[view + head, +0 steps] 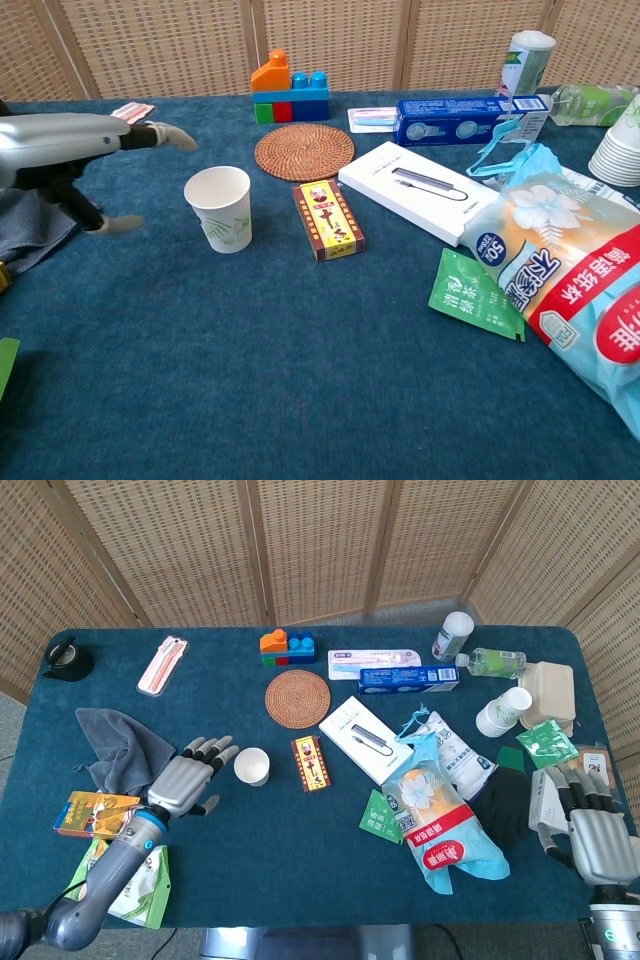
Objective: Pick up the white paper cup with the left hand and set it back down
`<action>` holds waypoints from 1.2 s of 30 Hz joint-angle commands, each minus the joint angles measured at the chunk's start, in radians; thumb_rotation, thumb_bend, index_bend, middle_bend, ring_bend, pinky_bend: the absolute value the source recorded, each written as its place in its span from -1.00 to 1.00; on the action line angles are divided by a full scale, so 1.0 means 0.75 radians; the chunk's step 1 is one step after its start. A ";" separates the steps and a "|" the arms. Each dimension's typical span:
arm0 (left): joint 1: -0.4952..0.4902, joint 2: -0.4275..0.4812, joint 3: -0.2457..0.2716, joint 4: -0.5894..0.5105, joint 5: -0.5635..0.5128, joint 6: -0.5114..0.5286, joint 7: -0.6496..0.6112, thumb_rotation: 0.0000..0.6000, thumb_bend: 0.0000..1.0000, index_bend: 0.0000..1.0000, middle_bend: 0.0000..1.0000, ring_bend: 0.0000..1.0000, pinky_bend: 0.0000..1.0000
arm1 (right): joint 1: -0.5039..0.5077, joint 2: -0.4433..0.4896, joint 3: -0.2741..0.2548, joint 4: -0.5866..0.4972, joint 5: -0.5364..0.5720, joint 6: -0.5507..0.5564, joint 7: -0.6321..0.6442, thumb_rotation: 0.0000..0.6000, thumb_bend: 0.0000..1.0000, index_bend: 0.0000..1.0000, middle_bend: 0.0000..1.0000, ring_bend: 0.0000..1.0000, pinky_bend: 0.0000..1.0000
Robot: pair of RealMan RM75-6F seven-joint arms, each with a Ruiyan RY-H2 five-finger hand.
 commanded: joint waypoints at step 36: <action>-0.215 -0.313 0.001 0.345 -0.101 -0.008 -0.155 1.00 -0.11 -0.52 -0.41 -0.29 -0.16 | -0.010 0.013 0.006 -0.019 0.042 -0.005 -0.025 1.00 -0.10 -1.00 -1.00 -1.00 -1.00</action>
